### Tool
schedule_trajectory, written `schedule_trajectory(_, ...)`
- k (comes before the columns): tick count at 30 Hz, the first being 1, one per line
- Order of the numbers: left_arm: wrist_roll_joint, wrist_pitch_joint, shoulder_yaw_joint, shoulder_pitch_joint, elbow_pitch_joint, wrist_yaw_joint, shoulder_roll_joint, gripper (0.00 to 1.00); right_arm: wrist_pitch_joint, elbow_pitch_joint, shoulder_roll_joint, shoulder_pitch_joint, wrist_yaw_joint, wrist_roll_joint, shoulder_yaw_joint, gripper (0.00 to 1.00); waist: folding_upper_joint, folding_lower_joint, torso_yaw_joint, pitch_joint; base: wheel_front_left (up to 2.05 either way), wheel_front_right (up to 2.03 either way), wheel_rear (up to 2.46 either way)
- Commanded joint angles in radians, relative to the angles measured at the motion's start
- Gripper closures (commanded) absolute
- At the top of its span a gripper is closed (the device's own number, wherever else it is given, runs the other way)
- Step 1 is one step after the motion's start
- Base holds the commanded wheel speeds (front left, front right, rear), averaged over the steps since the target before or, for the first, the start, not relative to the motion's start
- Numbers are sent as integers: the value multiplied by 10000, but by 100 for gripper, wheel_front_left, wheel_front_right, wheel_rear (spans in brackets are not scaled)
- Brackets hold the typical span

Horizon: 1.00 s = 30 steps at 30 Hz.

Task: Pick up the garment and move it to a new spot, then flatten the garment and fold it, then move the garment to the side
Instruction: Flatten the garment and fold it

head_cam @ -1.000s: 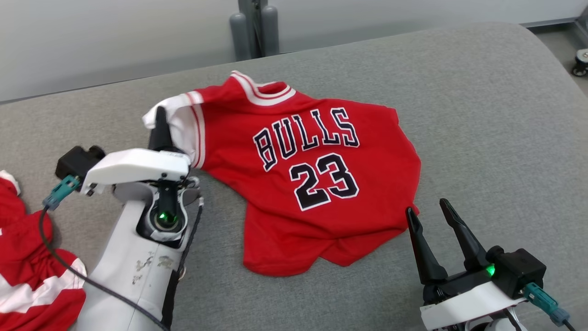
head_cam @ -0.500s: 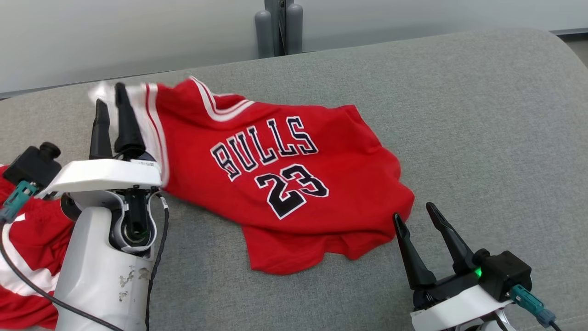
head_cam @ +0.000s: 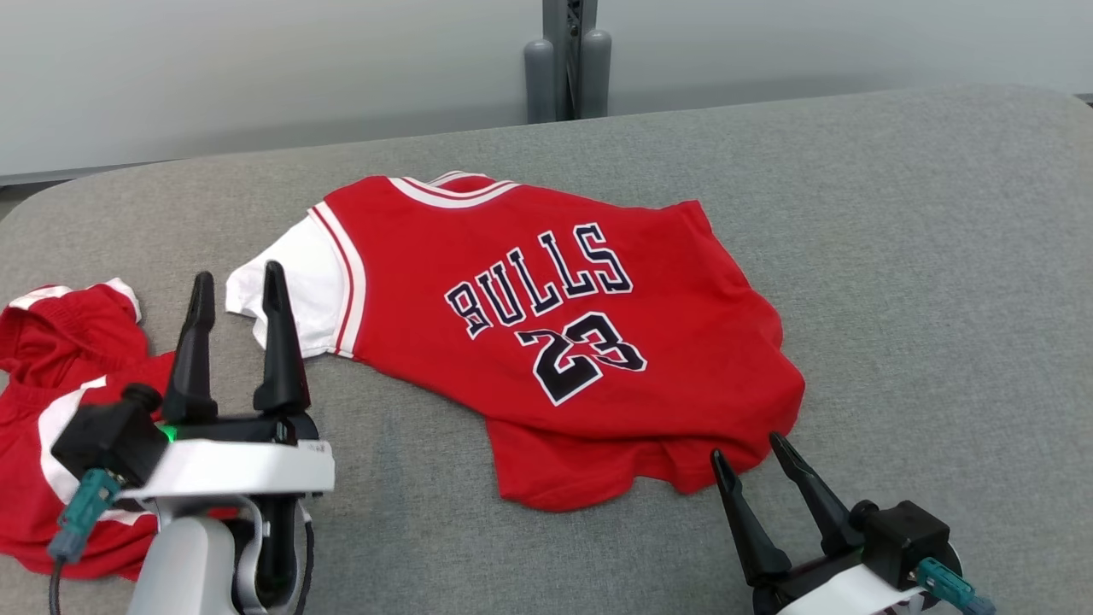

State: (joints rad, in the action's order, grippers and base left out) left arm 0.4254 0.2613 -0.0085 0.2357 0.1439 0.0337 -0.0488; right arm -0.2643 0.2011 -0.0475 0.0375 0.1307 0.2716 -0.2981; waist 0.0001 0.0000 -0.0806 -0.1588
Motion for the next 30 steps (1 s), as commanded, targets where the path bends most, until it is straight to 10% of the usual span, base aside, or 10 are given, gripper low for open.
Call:
schedule_trajectory(1,-221,33,-78,-326,-321,-65,-31,0,-24,122,-58,-32,1,90,7,0,-1,0,139,19,0,0,0)
schedule_trajectory(30,-2356,33,-2741,-3075,-1757,-1216,-33,0,-23,4472,-60,1200,1,-590,1732,0,-1,0,1658,927,0,0,0)
